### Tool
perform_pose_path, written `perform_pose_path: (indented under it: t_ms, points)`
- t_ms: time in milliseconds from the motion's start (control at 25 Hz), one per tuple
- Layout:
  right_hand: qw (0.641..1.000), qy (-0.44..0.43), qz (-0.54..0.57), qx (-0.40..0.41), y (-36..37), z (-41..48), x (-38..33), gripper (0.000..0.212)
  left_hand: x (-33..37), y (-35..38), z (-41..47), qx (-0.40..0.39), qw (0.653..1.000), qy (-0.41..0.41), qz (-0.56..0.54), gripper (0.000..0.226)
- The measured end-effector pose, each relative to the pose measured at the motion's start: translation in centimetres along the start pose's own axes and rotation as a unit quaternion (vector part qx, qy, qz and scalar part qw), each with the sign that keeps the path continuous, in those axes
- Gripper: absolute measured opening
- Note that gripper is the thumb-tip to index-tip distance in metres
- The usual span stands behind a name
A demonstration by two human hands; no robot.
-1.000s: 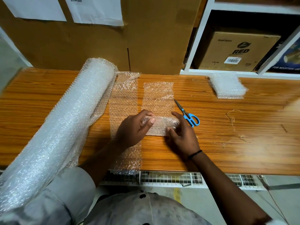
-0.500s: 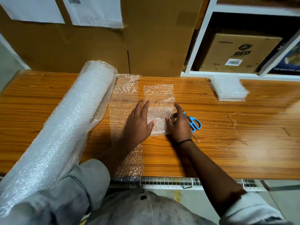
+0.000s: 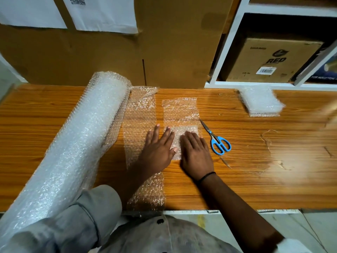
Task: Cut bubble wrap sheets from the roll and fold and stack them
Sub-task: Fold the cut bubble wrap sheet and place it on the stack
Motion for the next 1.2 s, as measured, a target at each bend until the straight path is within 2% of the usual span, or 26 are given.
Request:
perform_pose_path:
  t_ms: [160,240,400,560,720,880,1000,1200]
  points:
    - [0.999,0.029,0.004,-0.036,1.1,-0.3,0.8,0.057,-0.1,0.2,0.4,-0.021,1.0,0.002,0.006,0.075]
    - [0.999,0.026,0.01,-0.044,1.1,-0.3,0.7,0.059,-0.2,0.0,0.4,-0.002,1.0,0.009,-0.012,0.075]
    - [0.998,0.028,0.043,-0.035,0.6,-0.2,1.3,0.056,-0.4,-0.6,-0.7,0.087,0.989,0.095,-0.066,0.072]
    - [0.998,0.006,0.064,-0.003,-0.5,-0.4,2.1,0.055,-0.9,-0.6,-1.4,0.106,0.979,0.16,-0.068,0.065]
    - [0.995,-0.007,0.101,-0.004,-1.9,-0.7,2.4,0.073,-0.9,-1.3,-1.2,0.167,0.962,0.204,-0.076,0.041]
    - [0.986,-0.04,0.157,-0.042,-2.9,-0.3,3.2,0.097,-1.4,-3.8,-0.9,0.183,0.952,0.189,-0.154,0.035]
    - [0.973,-0.011,0.225,-0.058,-3.2,0.5,4.1,0.085,-2.2,-5.7,-0.8,0.199,0.942,0.17,-0.208,0.032]
    - [0.956,0.063,0.286,0.002,-4.1,3.4,4.9,0.059,-3.3,-7.8,1.8,0.185,0.924,0.129,-0.308,0.032]
Point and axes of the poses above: each hand's wrist, its own z-axis towards the middle knuckle, its own y-axis out of the palm, x = y × z, the point moved 5 cm from there along z, towards the middle knuckle, and after that the axes turned 1 degree about x, right-handed, at the moved point
